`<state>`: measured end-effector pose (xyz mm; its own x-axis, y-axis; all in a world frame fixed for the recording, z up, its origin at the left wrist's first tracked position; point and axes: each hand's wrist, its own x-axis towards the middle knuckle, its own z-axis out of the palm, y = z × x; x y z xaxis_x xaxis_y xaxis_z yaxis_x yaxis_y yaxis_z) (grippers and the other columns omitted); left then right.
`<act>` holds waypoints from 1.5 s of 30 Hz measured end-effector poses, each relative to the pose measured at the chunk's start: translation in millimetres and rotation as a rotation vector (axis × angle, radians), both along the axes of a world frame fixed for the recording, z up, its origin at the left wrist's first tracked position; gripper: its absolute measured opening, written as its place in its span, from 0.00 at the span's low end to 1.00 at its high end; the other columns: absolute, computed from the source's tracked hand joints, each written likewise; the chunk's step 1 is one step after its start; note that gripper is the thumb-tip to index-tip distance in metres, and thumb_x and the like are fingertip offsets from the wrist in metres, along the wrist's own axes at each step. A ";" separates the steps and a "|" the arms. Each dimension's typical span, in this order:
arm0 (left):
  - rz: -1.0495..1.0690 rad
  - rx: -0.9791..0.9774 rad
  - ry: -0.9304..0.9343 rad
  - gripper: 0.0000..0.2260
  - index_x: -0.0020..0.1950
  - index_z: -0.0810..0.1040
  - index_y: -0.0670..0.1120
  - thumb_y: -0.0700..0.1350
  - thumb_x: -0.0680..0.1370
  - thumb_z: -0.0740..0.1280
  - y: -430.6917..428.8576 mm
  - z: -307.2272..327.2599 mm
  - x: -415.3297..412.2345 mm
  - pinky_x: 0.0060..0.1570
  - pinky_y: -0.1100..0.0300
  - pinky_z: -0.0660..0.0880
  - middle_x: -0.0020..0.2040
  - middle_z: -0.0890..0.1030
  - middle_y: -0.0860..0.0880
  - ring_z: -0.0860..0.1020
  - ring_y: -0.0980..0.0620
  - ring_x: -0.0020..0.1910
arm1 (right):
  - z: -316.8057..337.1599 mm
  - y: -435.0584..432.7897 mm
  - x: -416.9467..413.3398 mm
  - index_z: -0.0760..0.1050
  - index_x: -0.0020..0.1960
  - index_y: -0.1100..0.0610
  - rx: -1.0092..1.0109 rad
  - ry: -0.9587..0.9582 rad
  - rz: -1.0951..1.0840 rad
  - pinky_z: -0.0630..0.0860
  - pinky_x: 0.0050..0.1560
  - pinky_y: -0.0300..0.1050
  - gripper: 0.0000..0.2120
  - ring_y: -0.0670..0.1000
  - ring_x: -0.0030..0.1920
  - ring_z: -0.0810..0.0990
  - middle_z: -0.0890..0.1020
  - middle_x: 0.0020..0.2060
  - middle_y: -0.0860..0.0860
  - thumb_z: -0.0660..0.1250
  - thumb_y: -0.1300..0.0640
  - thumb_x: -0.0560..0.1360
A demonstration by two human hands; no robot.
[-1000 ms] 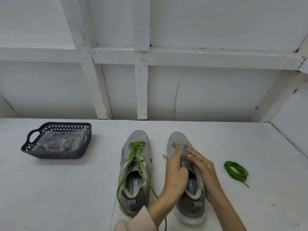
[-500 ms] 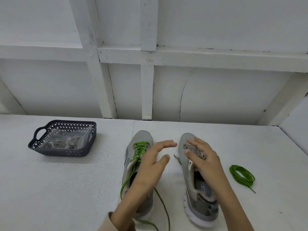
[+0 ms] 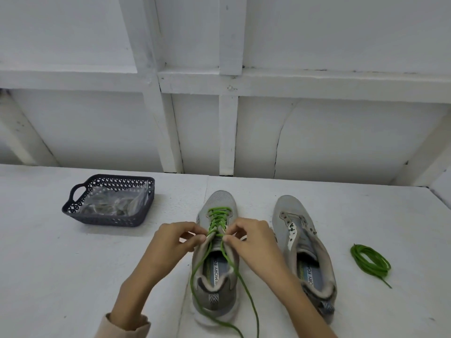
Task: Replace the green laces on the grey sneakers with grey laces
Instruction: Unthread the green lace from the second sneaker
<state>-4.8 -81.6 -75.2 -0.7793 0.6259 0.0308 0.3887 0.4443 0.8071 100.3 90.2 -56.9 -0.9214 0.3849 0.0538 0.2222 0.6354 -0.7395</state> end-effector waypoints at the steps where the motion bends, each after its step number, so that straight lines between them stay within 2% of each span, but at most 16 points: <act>1: -0.013 -0.027 0.051 0.04 0.45 0.85 0.53 0.43 0.75 0.72 0.0 0.3 -1.6 0.43 0.58 0.80 0.41 0.84 0.61 0.82 0.60 0.40 | 0.8 0.7 -0.8 0.81 0.45 0.53 0.034 -0.014 0.018 0.77 0.47 0.43 0.02 0.45 0.42 0.80 0.84 0.41 0.46 0.71 0.55 0.74; 5: -0.073 -0.073 0.166 0.04 0.43 0.80 0.56 0.47 0.77 0.70 6.1 3.5 -2.9 0.44 0.55 0.79 0.39 0.82 0.63 0.81 0.62 0.39 | 1.6 5.2 -7.7 0.75 0.49 0.54 0.145 -0.029 0.055 0.71 0.42 0.46 0.04 0.47 0.40 0.76 0.83 0.43 0.49 0.62 0.60 0.79; 9: -0.028 -0.014 0.143 0.05 0.45 0.73 0.54 0.48 0.80 0.64 11.0 -5.9 -0.9 0.42 0.50 0.79 0.39 0.80 0.60 0.79 0.56 0.36 | -10.0 7.7 -10.8 0.77 0.46 0.55 -0.169 0.060 0.003 0.79 0.46 0.54 0.04 0.51 0.39 0.81 0.83 0.39 0.50 0.65 0.62 0.78; 12: 0.006 0.112 0.005 0.05 0.47 0.79 0.52 0.52 0.77 0.68 3.1 -8.9 1.7 0.43 0.52 0.80 0.43 0.82 0.57 0.81 0.54 0.42 | -15.0 13.1 -7.4 0.81 0.50 0.55 -0.279 0.033 0.016 0.81 0.47 0.44 0.06 0.47 0.42 0.82 0.83 0.40 0.47 0.72 0.59 0.73; 14: -0.013 0.134 -0.020 0.07 0.47 0.82 0.50 0.52 0.76 0.69 -1.2 -11.1 2.0 0.44 0.53 0.81 0.44 0.83 0.55 0.81 0.54 0.44 | -15.4 15.2 -6.4 0.82 0.44 0.53 -0.242 0.024 0.033 0.79 0.45 0.39 0.03 0.45 0.40 0.82 0.83 0.37 0.46 0.73 0.60 0.72; 17: -0.005 0.133 0.029 0.05 0.45 0.80 0.51 0.50 0.78 0.68 -0.3 -14.9 3.1 0.41 0.52 0.81 0.41 0.82 0.54 0.81 0.53 0.41 | -17.7 15.3 -9.6 0.76 0.37 0.50 -0.262 0.047 0.017 0.81 0.45 0.47 0.12 0.49 0.37 0.82 0.82 0.34 0.49 0.68 0.65 0.75; 20: 0.113 0.145 0.035 0.05 0.45 0.75 0.52 0.49 0.81 0.64 6.7 -19.5 3.2 0.40 0.54 0.80 0.37 0.82 0.53 0.81 0.55 0.35 | -21.7 13.4 -12.8 0.73 0.39 0.52 -0.391 0.096 -0.046 0.82 0.44 0.52 0.13 0.53 0.36 0.83 0.83 0.37 0.56 0.62 0.67 0.79; 24: 0.150 0.226 -0.039 0.04 0.47 0.77 0.51 0.50 0.79 0.66 11.1 -21.5 5.9 0.39 0.55 0.79 0.38 0.82 0.52 0.80 0.54 0.36 | -24.3 16.7 -8.8 0.77 0.45 0.55 -0.508 0.081 -0.015 0.82 0.46 0.48 0.04 0.48 0.37 0.81 0.83 0.38 0.52 0.69 0.63 0.75; 26: 0.098 0.246 -0.091 0.10 0.47 0.80 0.49 0.55 0.77 0.69 7.2 -22.1 7.3 0.40 0.55 0.80 0.42 0.83 0.53 0.80 0.55 0.39 | -24.9 19.1 -6.2 0.81 0.43 0.53 -0.469 0.070 0.027 0.81 0.47 0.47 0.06 0.46 0.37 0.81 0.83 0.36 0.50 0.73 0.63 0.72; 29: 0.086 0.264 -0.082 0.13 0.45 0.79 0.45 0.56 0.76 0.68 3.0 -26.1 8.2 0.41 0.51 0.80 0.40 0.82 0.51 0.80 0.54 0.39 | -27.5 16.8 -8.1 0.80 0.38 0.53 -0.474 0.110 0.006 0.81 0.44 0.47 0.12 0.46 0.35 0.80 0.82 0.33 0.50 0.69 0.68 0.73; 32: 0.257 0.338 -0.111 0.07 0.47 0.75 0.46 0.47 0.82 0.63 9.9 -28.6 9.7 0.39 0.52 0.80 0.39 0.84 0.48 0.81 0.49 0.36 | -34.2 10.4 -11.8 0.77 0.39 0.57 -0.516 0.145 -0.096 0.81 0.42 0.43 0.10 0.47 0.35 0.81 0.83 0.35 0.52 0.66 0.68 0.76; 34: 0.312 0.350 -0.123 0.06 0.47 0.75 0.47 0.47 0.82 0.62 14.5 -28.1 11.5 0.39 0.52 0.80 0.38 0.84 0.48 0.81 0.49 0.35 | -38.2 9.1 -10.8 0.77 0.40 0.59 -0.582 0.169 -0.135 0.81 0.41 0.42 0.09 0.48 0.35 0.81 0.84 0.38 0.56 0.65 0.67 0.77; 37: 0.226 0.274 -0.129 0.08 0.45 0.79 0.46 0.49 0.79 0.66 13.0 -27.7 14.3 0.41 0.56 0.79 0.39 0.83 0.50 0.80 0.53 0.38 | -37.0 13.8 -4.9 0.79 0.43 0.58 -0.711 0.167 -0.060 0.80 0.41 0.39 0.06 0.45 0.37 0.81 0.83 0.38 0.54 0.68 0.67 0.75; 40: 0.169 0.261 -0.142 0.11 0.42 0.80 0.46 0.53 0.75 0.69 6.7 -27.4 16.1 0.42 0.61 0.76 0.39 0.82 0.53 0.79 0.57 0.39 | -35.3 16.2 -3.3 0.82 0.42 0.56 -0.661 0.139 0.008 0.80 0.44 0.41 0.08 0.44 0.37 0.79 0.83 0.36 0.51 0.70 0.68 0.73; 43: 0.269 0.321 -0.143 0.10 0.44 0.78 0.46 0.52 0.79 0.68 9.9 -30.3 16.2 0.42 0.56 0.78 0.39 0.84 0.51 0.81 0.54 0.37 | -35.3 10.9 -7.9 0.77 0.42 0.61 -0.729 0.180 -0.105 0.79 0.38 0.39 0.07 0.46 0.33 0.80 0.82 0.36 0.56 0.65 0.69 0.77; 45: 0.364 0.397 -0.209 0.07 0.46 0.76 0.45 0.47 0.81 0.65 14.9 -30.4 16.9 0.39 0.57 0.77 0.38 0.84 0.49 0.81 0.52 0.35 | -34.8 8.4 -9.1 0.73 0.44 0.62 -0.811 0.196 -0.171 0.79 0.36 0.39 0.06 0.48 0.33 0.81 0.82 0.38 0.58 0.61 0.67 0.80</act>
<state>12.1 -66.7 -105.6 -0.9572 0.2878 0.0308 0.0820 0.1675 0.9825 91.1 98.6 -91.6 -0.8497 0.5065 -0.1465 0.0879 -0.1380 -0.9865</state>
